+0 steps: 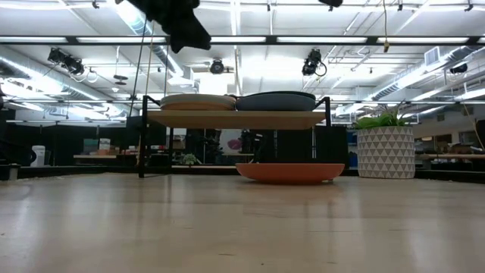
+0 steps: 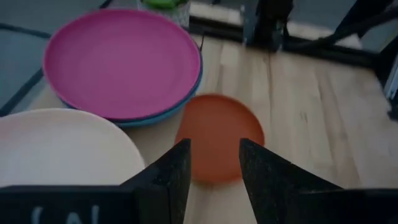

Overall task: Place and stack plates onto a shelf
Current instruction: Stack the orange plate on top of the pink plate on the shelf

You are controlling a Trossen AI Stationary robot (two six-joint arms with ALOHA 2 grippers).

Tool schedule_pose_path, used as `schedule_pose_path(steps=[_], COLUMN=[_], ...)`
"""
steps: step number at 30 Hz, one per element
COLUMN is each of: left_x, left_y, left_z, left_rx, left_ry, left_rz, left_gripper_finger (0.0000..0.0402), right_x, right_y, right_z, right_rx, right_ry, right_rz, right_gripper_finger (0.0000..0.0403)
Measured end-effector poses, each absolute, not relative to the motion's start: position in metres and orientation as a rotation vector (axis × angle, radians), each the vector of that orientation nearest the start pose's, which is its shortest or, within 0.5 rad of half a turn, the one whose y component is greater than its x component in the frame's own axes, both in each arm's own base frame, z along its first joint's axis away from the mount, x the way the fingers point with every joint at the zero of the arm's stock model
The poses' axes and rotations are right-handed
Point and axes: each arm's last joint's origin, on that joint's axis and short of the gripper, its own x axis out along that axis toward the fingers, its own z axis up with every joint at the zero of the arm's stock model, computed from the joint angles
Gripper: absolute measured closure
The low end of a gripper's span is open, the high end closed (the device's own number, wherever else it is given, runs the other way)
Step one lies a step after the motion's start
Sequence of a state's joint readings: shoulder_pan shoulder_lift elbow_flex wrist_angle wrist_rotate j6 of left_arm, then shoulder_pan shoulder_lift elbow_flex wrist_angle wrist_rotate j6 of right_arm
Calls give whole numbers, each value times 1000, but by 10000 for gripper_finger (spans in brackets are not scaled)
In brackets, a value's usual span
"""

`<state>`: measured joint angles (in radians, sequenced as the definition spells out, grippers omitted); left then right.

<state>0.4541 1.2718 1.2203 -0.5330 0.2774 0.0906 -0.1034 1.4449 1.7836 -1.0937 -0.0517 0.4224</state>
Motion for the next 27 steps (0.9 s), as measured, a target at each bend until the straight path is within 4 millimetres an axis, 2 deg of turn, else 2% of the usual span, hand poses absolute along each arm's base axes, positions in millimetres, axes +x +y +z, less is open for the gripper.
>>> schedule_pose_path(steps=[5, 8, 15, 20, 27], left_x=[241, 236, 216, 199, 177], left_y=[106, 94, 64, 48, 36], left_z=[337, 339, 325, 317, 320], left_rx=[-150, -128, -191, -230, -223], left_ry=[450, 331, 253, 258, 215], left_rz=[148, 123, 159, 228, 321], left_gripper_finger=[260, 260, 260, 260, 260], right_x=[301, 319, 344, 354, 340], right_y=[-8, 0, 19, 28, 42], right_z=[406, 385, 337, 295, 228], right_rx=[351, 282, 105, 72, 12], right_ry=[885, 978, 1189, 1202, 1172], right_rz=[-154, -159, -184, -159, -105], right_gripper_finger=[277, 276, 276, 272, 270])
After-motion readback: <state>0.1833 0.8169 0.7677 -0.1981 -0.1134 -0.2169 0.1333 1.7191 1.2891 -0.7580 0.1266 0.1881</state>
